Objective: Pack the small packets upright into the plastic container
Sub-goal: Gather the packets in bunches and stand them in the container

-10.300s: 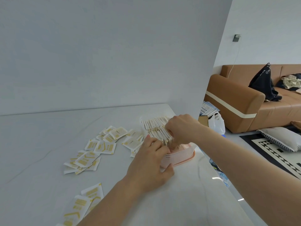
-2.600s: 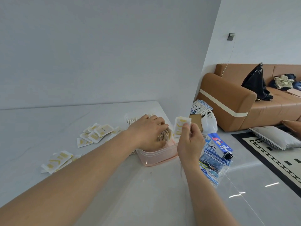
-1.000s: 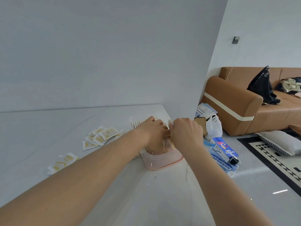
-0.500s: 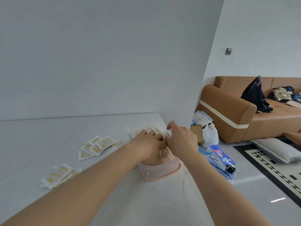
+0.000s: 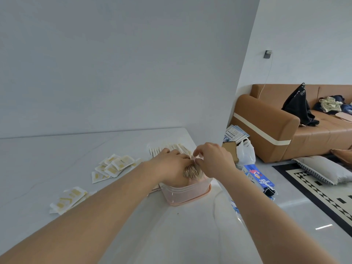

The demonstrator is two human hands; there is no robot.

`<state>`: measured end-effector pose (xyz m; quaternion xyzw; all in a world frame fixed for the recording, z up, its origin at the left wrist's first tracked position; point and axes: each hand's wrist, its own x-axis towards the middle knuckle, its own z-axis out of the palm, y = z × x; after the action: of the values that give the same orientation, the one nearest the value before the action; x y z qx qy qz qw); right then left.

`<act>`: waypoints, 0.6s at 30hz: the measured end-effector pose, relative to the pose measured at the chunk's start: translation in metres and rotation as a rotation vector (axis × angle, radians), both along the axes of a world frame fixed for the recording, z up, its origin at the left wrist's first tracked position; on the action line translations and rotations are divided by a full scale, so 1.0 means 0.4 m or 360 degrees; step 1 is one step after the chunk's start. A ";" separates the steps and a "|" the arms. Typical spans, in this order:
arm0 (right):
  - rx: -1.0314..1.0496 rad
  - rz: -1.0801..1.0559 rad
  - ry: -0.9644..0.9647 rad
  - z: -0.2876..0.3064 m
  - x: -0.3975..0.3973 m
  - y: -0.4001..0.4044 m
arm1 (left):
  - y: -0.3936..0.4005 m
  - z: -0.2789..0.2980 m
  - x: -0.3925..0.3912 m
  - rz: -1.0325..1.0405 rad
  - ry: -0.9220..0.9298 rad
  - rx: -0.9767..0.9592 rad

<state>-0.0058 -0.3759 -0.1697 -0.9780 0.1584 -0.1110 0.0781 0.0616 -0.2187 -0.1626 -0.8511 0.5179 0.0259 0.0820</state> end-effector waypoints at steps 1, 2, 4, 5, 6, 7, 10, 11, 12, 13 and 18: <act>0.0001 -0.0012 0.0005 0.001 0.005 0.004 | 0.001 0.000 -0.001 0.0004 0.0011 0.0002; 0.0000 -0.0031 0.0012 0.003 0.009 0.007 | 0.002 -0.001 -0.001 0.0006 0.0018 0.0008; 0.0000 -0.0080 0.0027 0.008 0.016 0.009 | 0.003 -0.003 -0.002 0.0011 0.0036 0.0024; -0.0005 -0.0105 0.0036 0.008 0.019 0.009 | 0.003 -0.002 -0.002 0.0015 0.0049 0.0023; -0.0017 -0.0124 0.0052 0.008 0.020 0.009 | 0.004 -0.002 -0.003 0.0019 0.0067 0.0012; -0.0024 -0.0137 0.0060 0.007 0.022 0.010 | 0.004 0.000 -0.005 0.0030 0.0094 -0.0007; 0.0020 -0.0137 0.0066 0.005 0.022 0.012 | 0.007 -0.001 -0.007 0.0057 0.0135 -0.0039; 0.0028 -0.0123 0.0078 0.004 0.022 0.014 | 0.007 -0.003 -0.005 0.0061 0.0138 -0.0044; 0.0046 -0.0103 0.0084 0.003 0.022 0.014 | 0.008 -0.005 -0.003 0.0068 0.0152 -0.0062; 0.0082 -0.0076 0.0078 0.002 0.021 0.012 | 0.007 -0.006 -0.001 0.0080 0.0178 -0.0101; 0.0573 -0.0039 -0.0303 0.004 -0.008 -0.029 | 0.008 -0.011 0.009 0.0147 0.0253 -0.0200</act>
<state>-0.0090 -0.3874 -0.1683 -0.9313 0.1796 -0.1739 0.2649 0.0651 -0.2154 -0.1670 -0.8728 0.4836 0.0645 -0.0142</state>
